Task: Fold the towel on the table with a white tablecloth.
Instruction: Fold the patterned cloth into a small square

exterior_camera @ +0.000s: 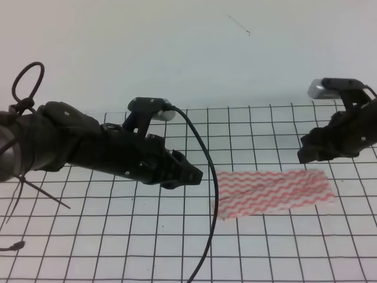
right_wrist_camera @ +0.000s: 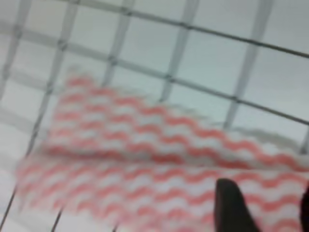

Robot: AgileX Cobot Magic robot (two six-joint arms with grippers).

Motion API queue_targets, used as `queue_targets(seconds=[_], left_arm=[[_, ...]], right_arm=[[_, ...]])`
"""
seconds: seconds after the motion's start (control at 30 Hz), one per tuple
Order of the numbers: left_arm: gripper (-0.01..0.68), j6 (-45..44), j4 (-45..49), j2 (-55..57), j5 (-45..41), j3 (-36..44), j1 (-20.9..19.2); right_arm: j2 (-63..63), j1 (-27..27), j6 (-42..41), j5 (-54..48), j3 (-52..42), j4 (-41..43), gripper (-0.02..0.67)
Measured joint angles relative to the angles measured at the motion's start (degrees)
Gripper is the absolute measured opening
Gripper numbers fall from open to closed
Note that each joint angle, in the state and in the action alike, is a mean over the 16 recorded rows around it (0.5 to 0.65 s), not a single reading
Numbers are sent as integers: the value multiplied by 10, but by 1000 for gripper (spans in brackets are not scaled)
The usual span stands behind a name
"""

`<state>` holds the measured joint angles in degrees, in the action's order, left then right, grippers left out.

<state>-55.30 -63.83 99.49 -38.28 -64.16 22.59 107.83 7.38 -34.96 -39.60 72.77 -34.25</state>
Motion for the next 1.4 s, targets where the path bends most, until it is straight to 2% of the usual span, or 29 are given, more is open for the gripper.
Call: queue_targets(seconds=[0.3, 0.47, 0.67, 0.9, 1.17, 1.4], left_arm=[[112, -8, 8, 0, -21, -1, 0], [56, 3, 33, 0, -39, -2, 0], [22, 25, 105, 0, -54, -4, 10], [87, 56, 204, 2, -28, -9, 44], [148, 53, 255, 33, 20, -40, 106], [89, 44, 263, 103, -8, -130, 143]], right_arm=[[13, 34, -204, -115, 29, -39, 21], [29, 71, -248, -138, 40, -37, 2], [26, 103, -176, -117, 50, 13, 3], [-26, 102, -52, -106, 56, 121, 3], [-102, 67, 43, -134, 55, 234, 2], [-148, 12, 89, -162, 55, 255, 1]])
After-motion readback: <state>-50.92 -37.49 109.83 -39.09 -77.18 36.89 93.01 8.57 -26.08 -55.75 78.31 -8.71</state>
